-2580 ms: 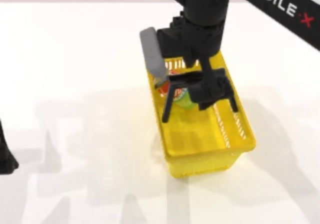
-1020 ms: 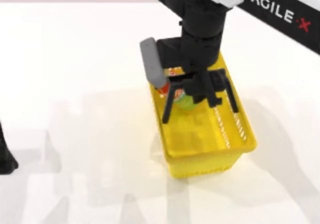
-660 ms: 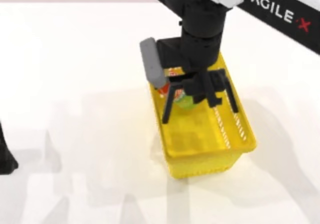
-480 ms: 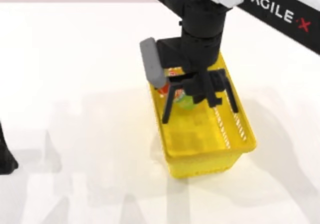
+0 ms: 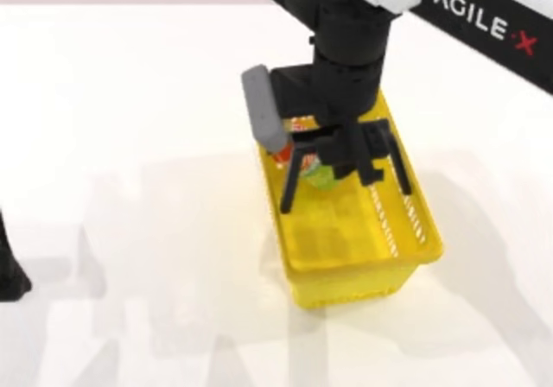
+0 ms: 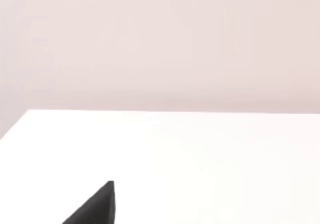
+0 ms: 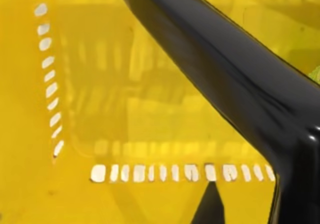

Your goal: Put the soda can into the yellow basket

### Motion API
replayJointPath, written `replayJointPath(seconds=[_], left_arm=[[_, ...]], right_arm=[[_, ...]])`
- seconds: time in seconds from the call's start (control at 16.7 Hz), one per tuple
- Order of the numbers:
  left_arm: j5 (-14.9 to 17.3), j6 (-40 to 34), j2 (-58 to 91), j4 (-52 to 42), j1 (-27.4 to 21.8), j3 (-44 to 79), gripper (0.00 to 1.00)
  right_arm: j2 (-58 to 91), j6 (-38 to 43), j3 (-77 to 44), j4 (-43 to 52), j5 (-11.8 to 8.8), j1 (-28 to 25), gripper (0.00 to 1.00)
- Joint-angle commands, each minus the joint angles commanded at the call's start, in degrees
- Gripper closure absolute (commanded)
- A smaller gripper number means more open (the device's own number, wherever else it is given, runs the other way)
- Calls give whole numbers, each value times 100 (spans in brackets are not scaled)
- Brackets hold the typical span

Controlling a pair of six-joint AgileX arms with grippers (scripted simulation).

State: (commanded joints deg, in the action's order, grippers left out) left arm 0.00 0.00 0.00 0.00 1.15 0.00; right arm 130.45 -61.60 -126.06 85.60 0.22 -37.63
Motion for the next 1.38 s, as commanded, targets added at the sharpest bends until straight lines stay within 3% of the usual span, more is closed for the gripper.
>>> replayJointPath(seconds=[0.9, 1.38], left_arm=[[0, 0, 0, 0, 0, 0, 0], [0, 0, 0, 0, 0, 0, 0]], right_arm=[[10, -3, -23, 20, 2, 9, 100], [60, -208, -1267, 1210, 2, 166, 100]])
